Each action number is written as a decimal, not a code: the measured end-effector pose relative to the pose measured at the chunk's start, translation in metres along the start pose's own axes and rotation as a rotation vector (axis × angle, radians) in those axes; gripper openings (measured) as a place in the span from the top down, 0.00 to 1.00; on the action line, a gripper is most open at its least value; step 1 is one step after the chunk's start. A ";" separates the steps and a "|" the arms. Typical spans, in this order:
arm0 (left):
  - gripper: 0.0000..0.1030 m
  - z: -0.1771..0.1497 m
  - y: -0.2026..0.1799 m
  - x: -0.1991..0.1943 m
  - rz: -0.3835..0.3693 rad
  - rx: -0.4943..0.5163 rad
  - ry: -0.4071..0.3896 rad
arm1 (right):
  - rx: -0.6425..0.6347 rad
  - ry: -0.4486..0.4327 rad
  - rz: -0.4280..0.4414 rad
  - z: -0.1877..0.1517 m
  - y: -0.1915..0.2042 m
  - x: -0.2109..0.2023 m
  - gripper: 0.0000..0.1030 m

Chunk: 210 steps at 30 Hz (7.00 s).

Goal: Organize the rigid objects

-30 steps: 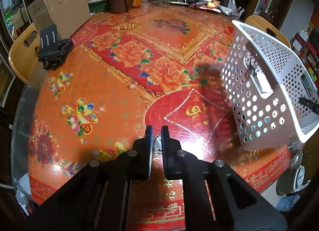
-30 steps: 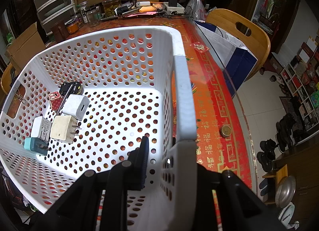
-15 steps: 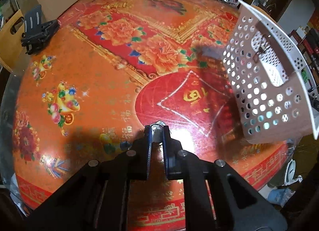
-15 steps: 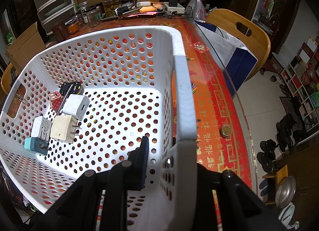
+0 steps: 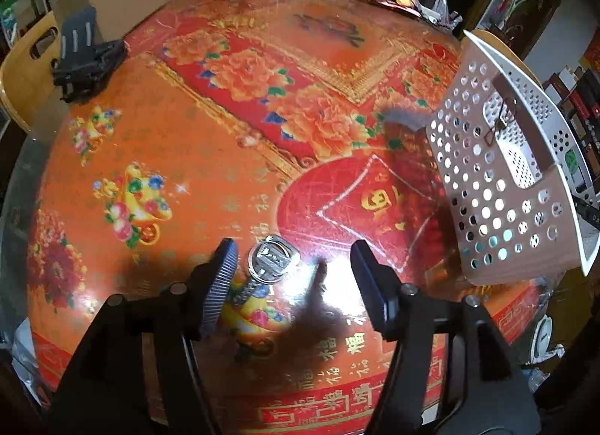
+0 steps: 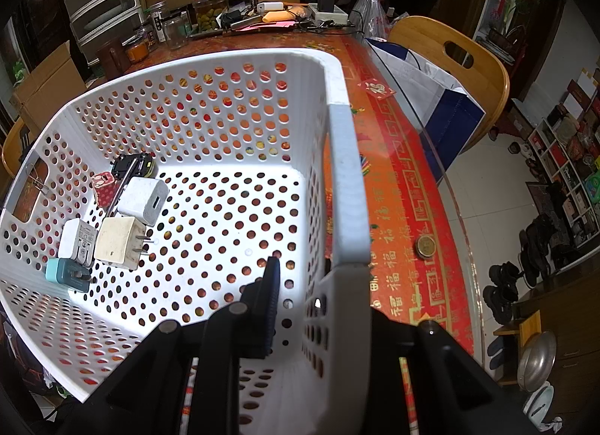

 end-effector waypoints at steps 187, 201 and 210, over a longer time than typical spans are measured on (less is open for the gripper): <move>0.00 -0.153 -0.121 -0.286 -0.105 0.336 -0.631 | 0.062 -0.486 -0.188 -0.137 0.133 -0.242 0.03; 0.00 -0.166 -0.130 -0.294 -0.123 0.341 -0.639 | 0.035 -0.500 -0.170 -0.135 0.149 -0.248 0.03; 0.00 -0.164 -0.132 -0.287 -0.113 0.328 -0.622 | 0.030 -0.487 -0.176 -0.135 0.148 -0.245 0.03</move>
Point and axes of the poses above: each gripper's, at about its wrist camera, not at the fingertips, and x roughly the way its jaws point, y to its left, z to its top, the point moved 8 cm from there along x, roughly the way its jaws point, and after that the axes turned 11 degrees about -x, right-handed, at the moved point
